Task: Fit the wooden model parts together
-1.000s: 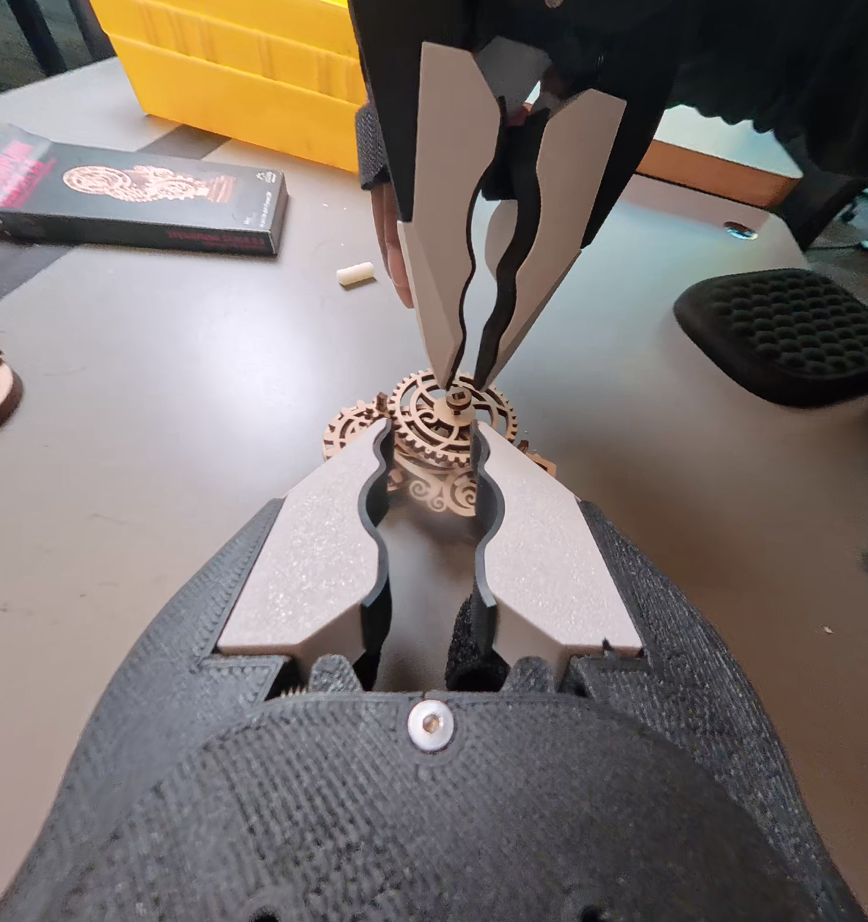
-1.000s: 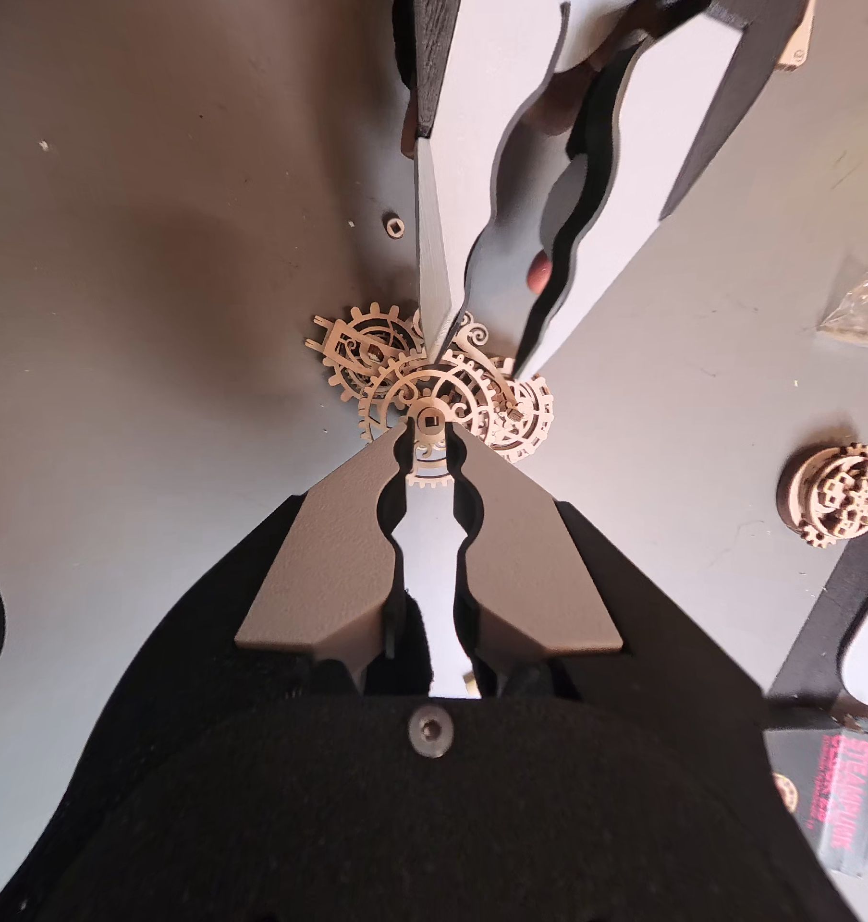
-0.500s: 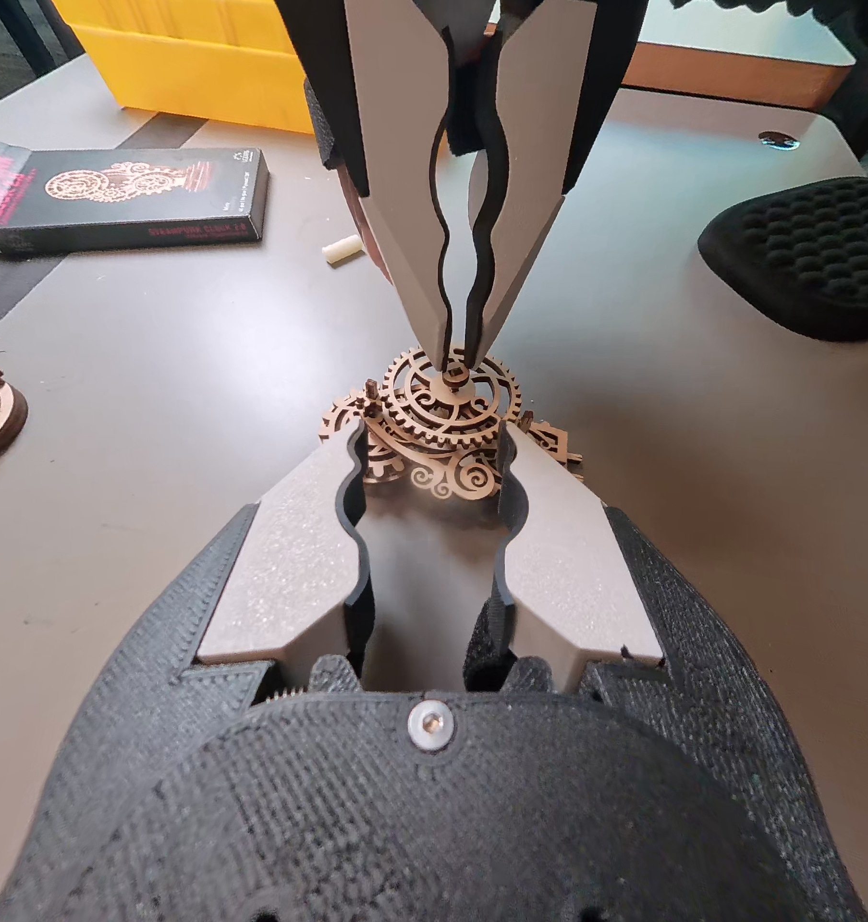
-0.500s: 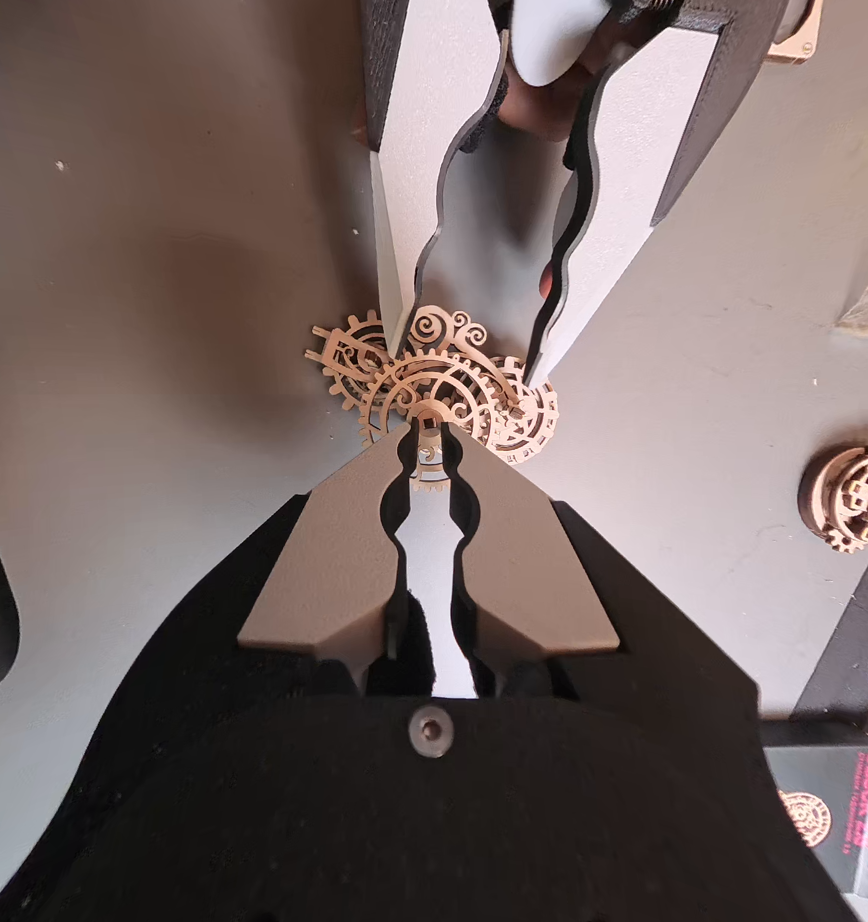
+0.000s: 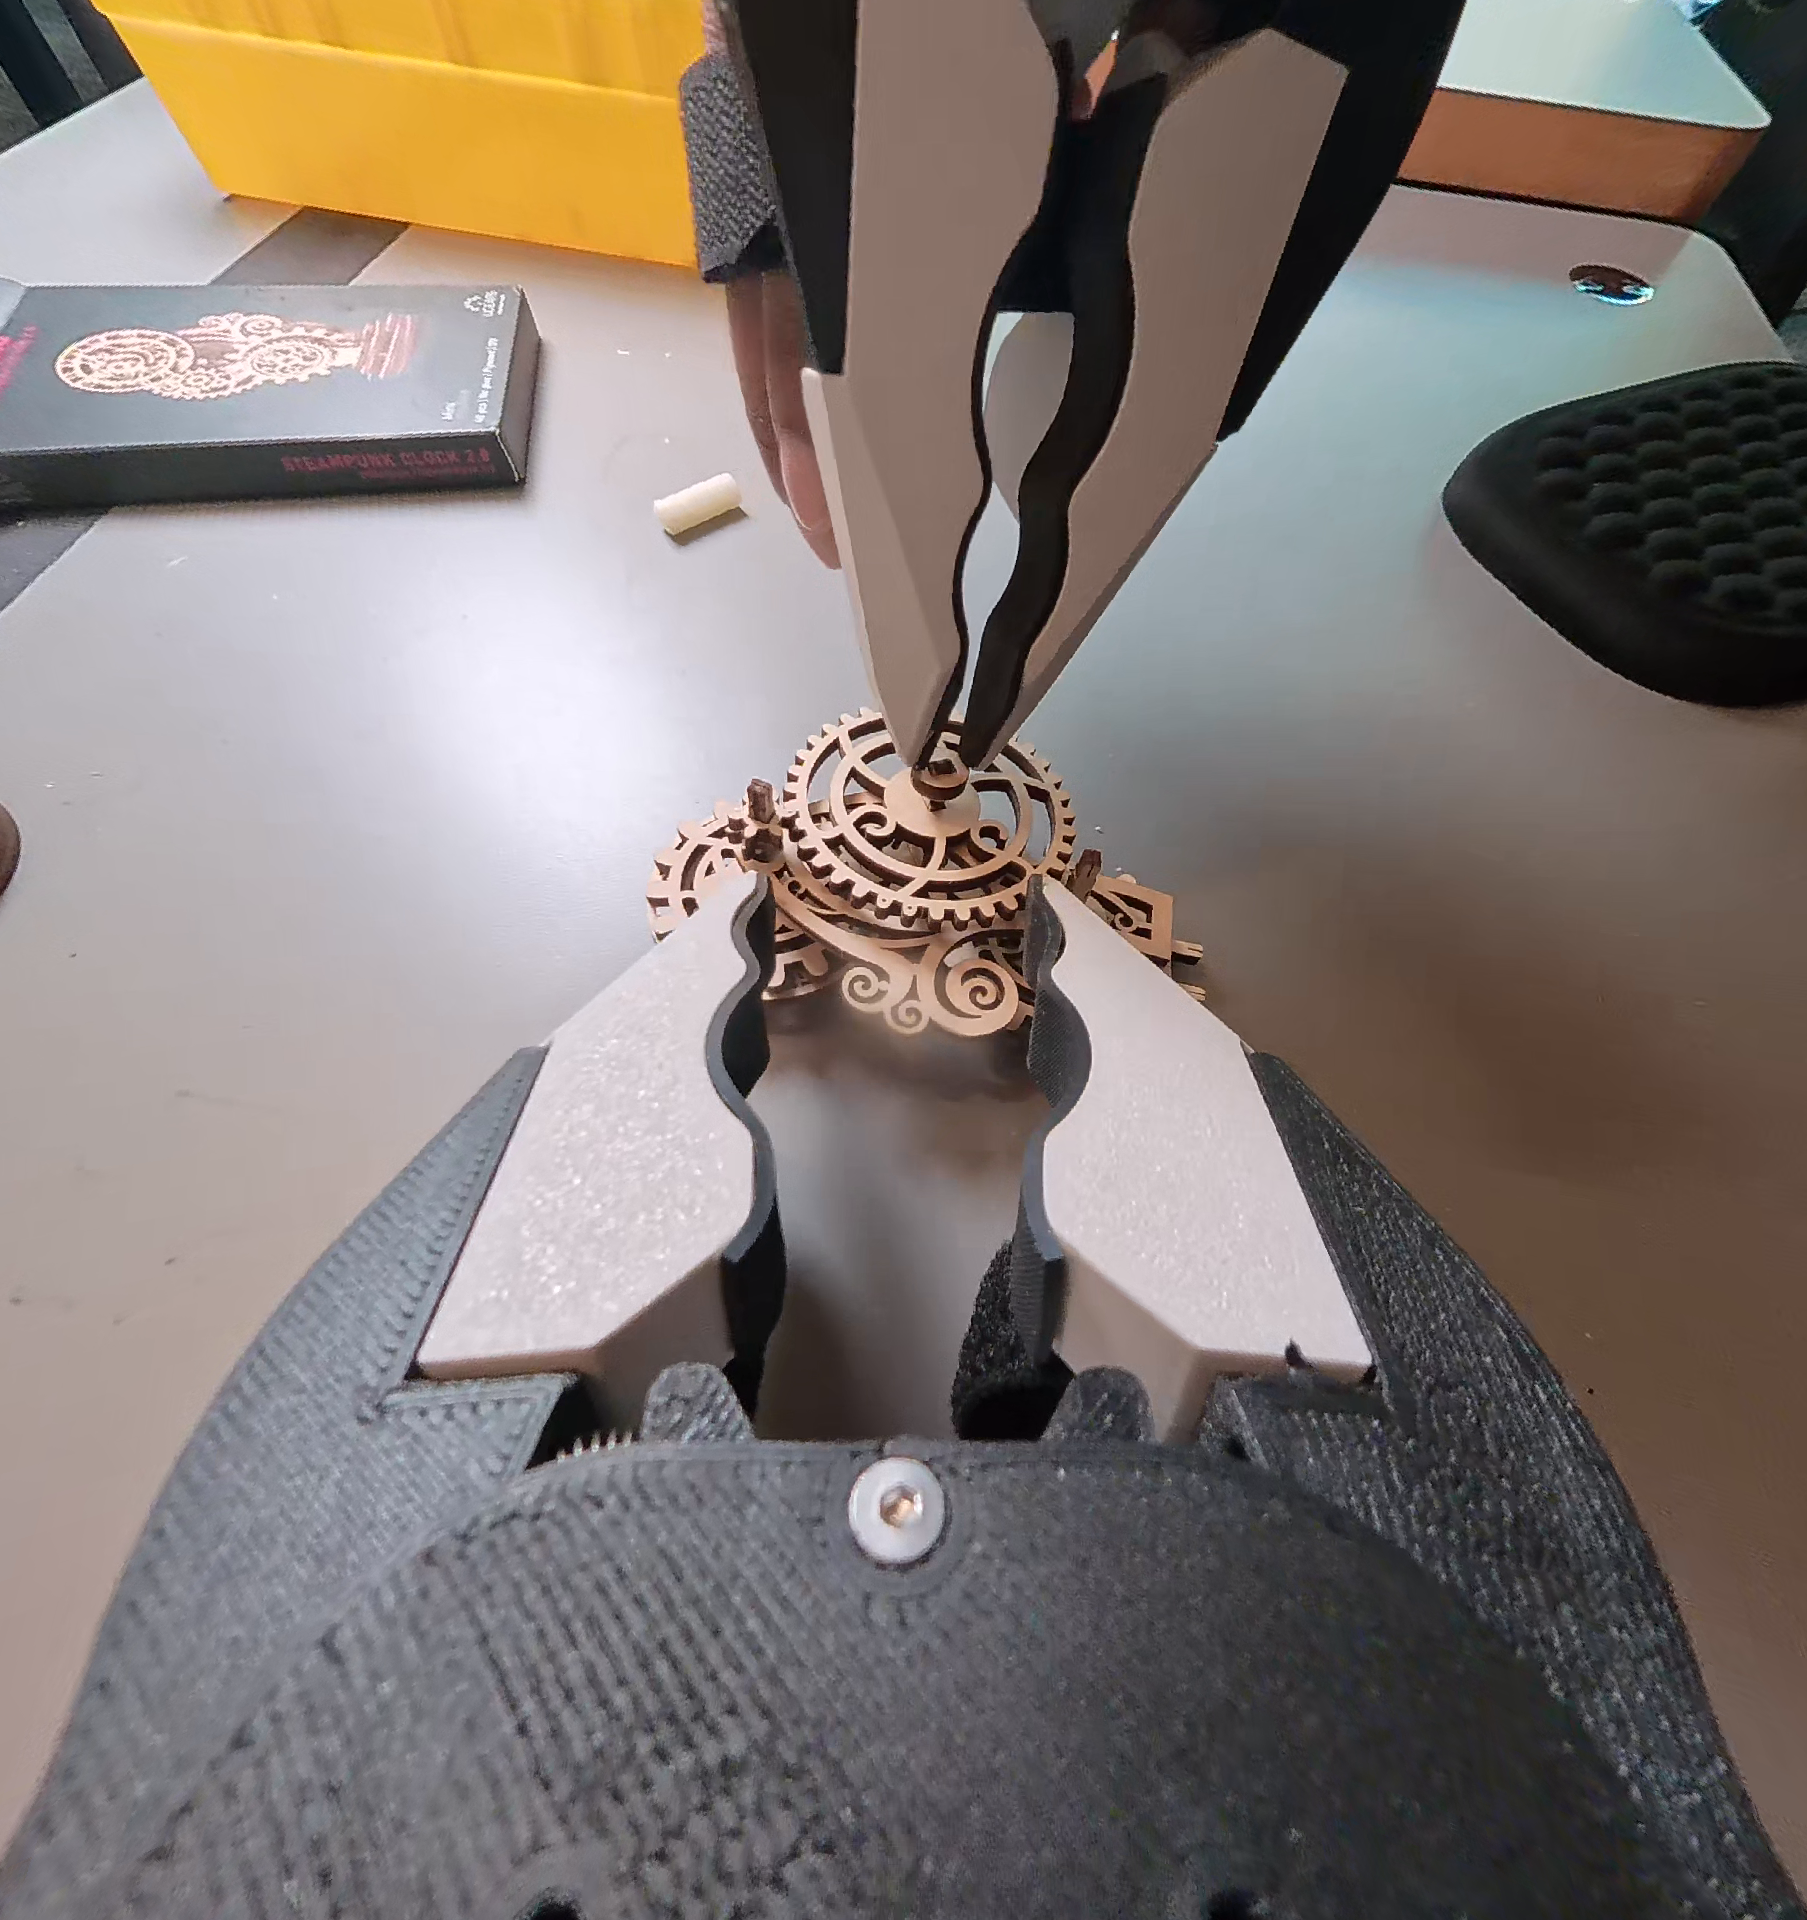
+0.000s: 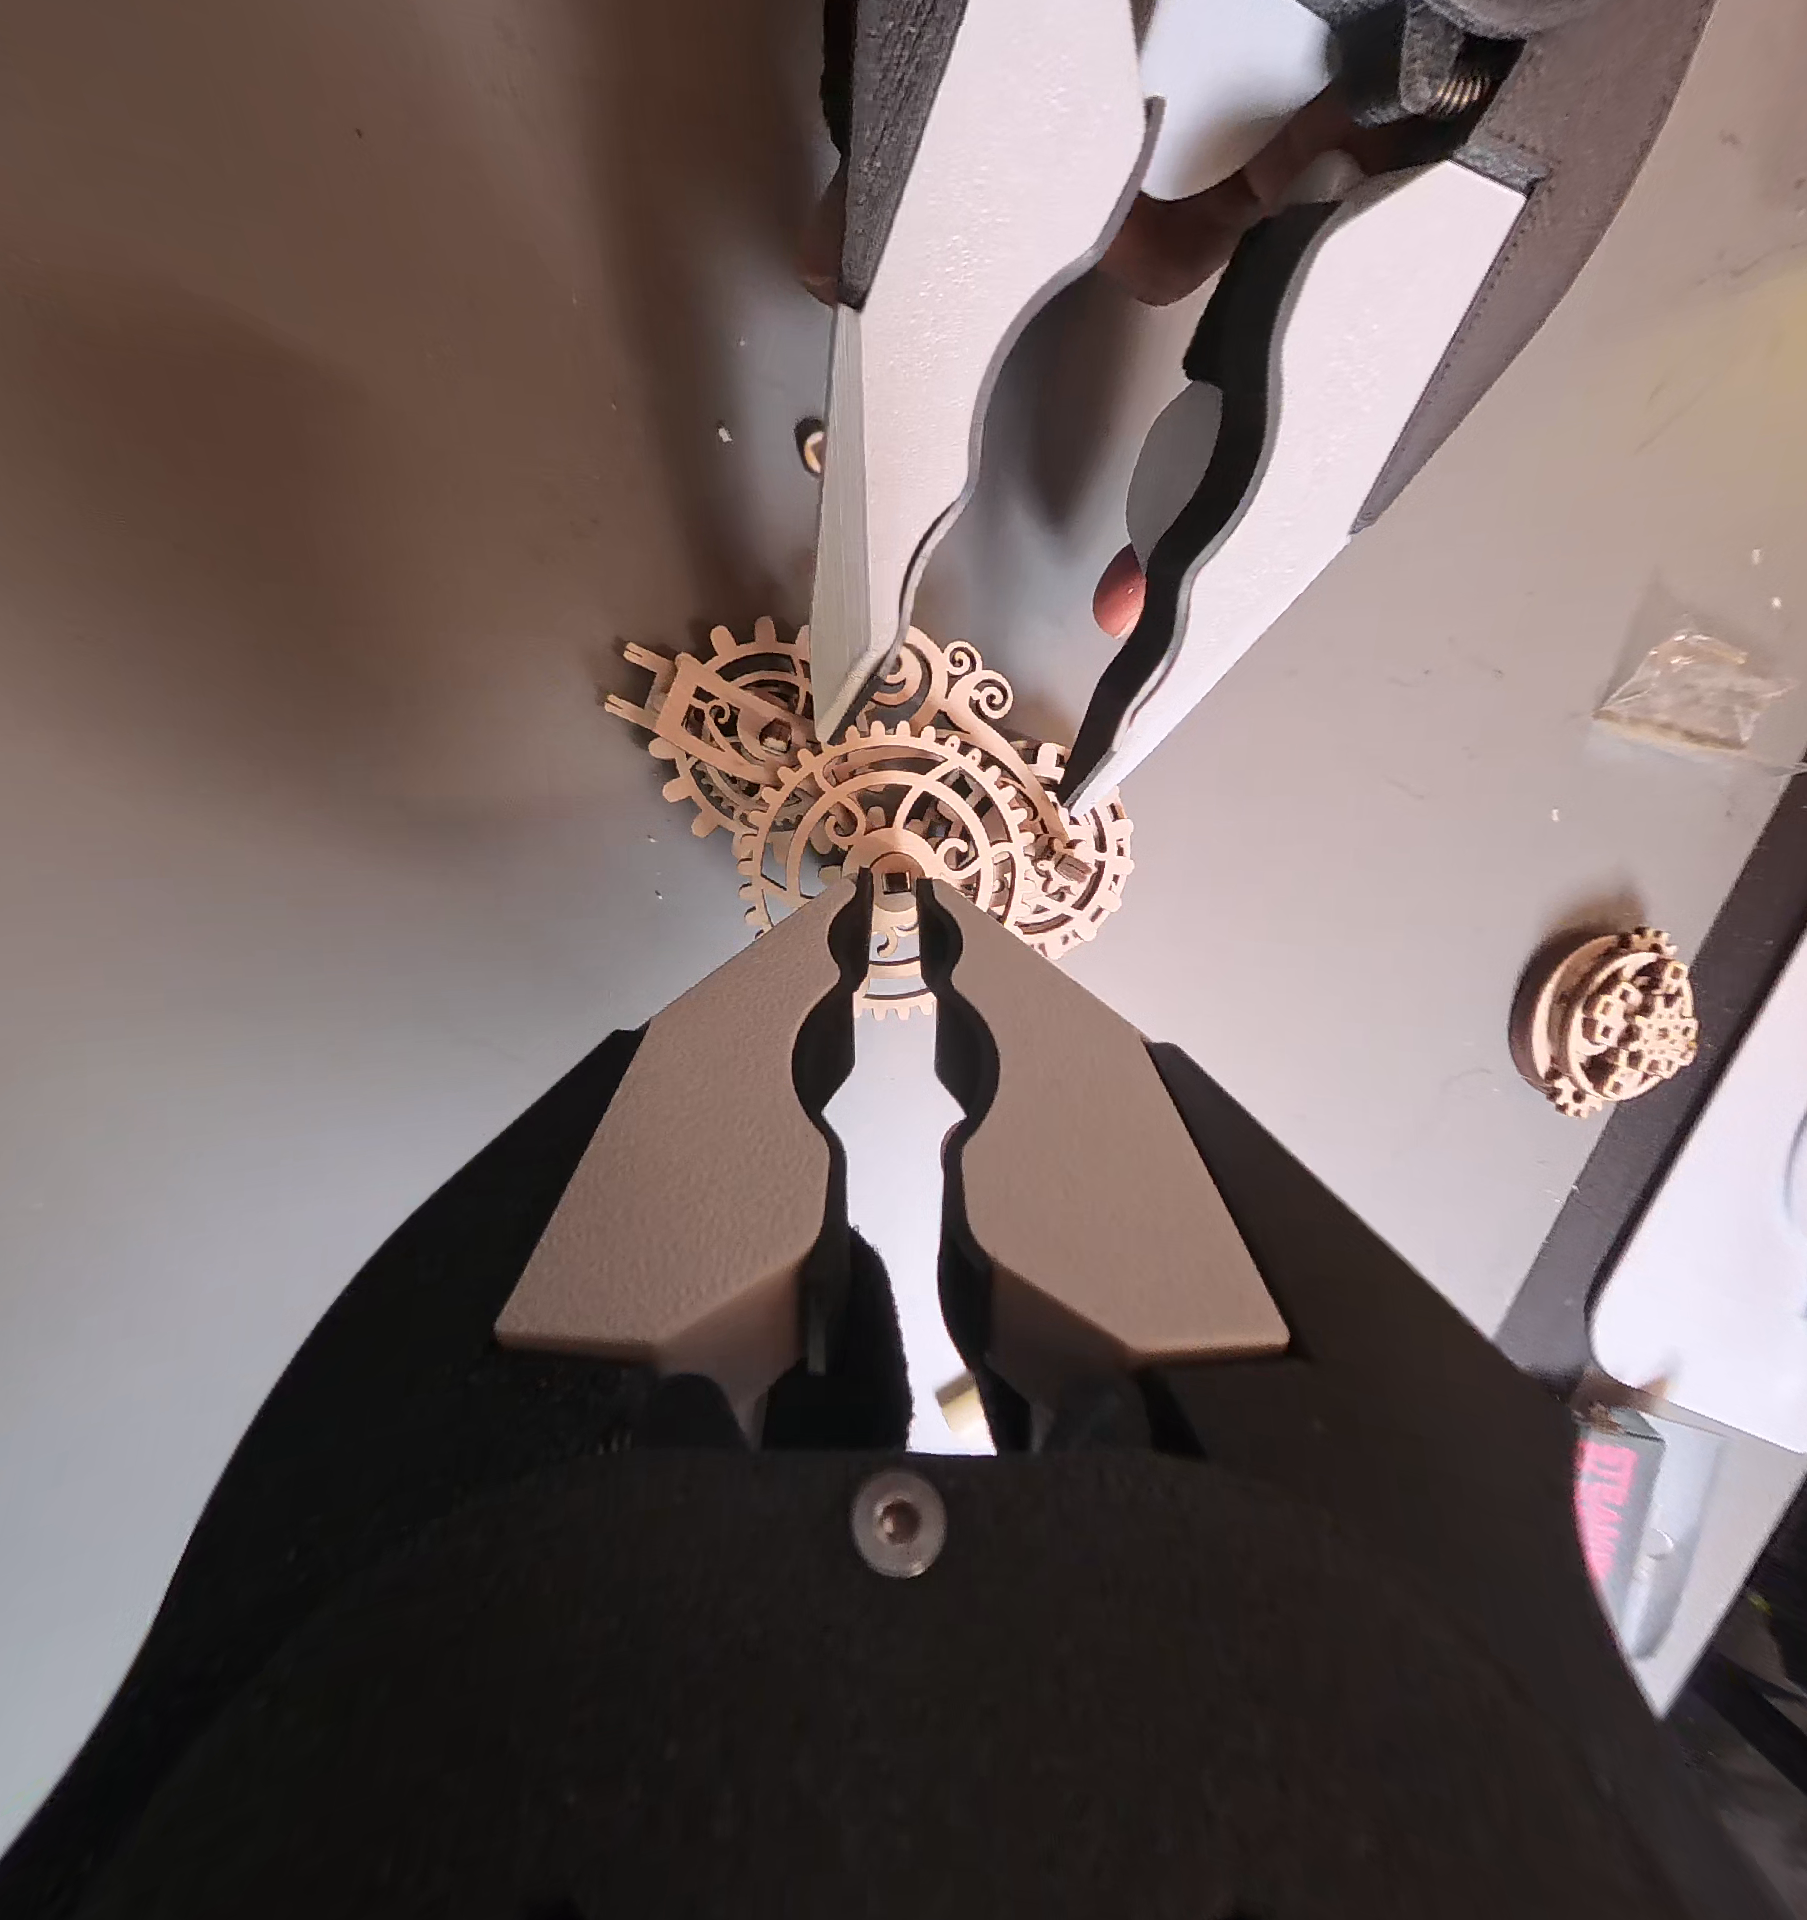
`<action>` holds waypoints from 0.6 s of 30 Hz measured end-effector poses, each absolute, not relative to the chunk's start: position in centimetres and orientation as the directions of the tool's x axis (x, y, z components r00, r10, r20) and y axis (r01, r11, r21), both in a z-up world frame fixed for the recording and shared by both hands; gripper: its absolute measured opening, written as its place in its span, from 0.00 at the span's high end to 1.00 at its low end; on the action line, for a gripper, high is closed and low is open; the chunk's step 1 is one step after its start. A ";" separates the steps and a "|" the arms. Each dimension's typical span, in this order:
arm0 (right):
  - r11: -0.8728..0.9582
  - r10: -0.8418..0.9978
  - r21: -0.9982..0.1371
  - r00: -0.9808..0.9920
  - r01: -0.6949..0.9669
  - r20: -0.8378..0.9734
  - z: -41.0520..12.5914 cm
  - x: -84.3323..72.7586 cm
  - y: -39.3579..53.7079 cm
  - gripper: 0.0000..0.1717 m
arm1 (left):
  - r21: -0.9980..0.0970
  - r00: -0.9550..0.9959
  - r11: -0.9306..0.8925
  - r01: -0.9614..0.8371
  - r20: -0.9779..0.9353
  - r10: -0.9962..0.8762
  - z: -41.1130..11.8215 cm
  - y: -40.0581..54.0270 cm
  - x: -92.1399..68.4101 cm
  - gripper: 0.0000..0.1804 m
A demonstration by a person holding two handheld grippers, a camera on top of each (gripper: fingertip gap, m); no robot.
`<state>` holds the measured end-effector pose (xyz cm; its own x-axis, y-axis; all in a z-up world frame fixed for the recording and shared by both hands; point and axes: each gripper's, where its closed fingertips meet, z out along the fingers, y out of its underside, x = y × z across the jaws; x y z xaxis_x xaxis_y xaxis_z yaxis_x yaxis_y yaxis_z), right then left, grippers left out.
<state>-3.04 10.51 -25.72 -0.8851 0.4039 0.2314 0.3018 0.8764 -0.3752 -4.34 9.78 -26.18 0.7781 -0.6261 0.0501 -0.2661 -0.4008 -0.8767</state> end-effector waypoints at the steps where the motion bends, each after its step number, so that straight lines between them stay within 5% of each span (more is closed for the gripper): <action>1: 0.879 0.403 -0.370 -0.883 0.300 0.241 -25.7 -3.0 10.5 0.96 | -0.876 0.778 -0.403 -0.265 0.053 -0.626 -26.2 9.8 -4.3 0.74; 18: 0.856 0.432 -0.373 -0.891 0.358 0.136 -25.8 -3.2 10.5 0.96 | -0.875 0.776 -0.411 -0.255 0.069 -0.628 -26.2 9.8 -4.3 0.75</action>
<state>-3.23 10.49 -25.80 -0.8914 0.4324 0.1358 0.3583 0.8558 -0.3731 -4.28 9.77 -26.21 0.7756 -0.6275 0.0687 -0.2552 -0.4113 -0.8750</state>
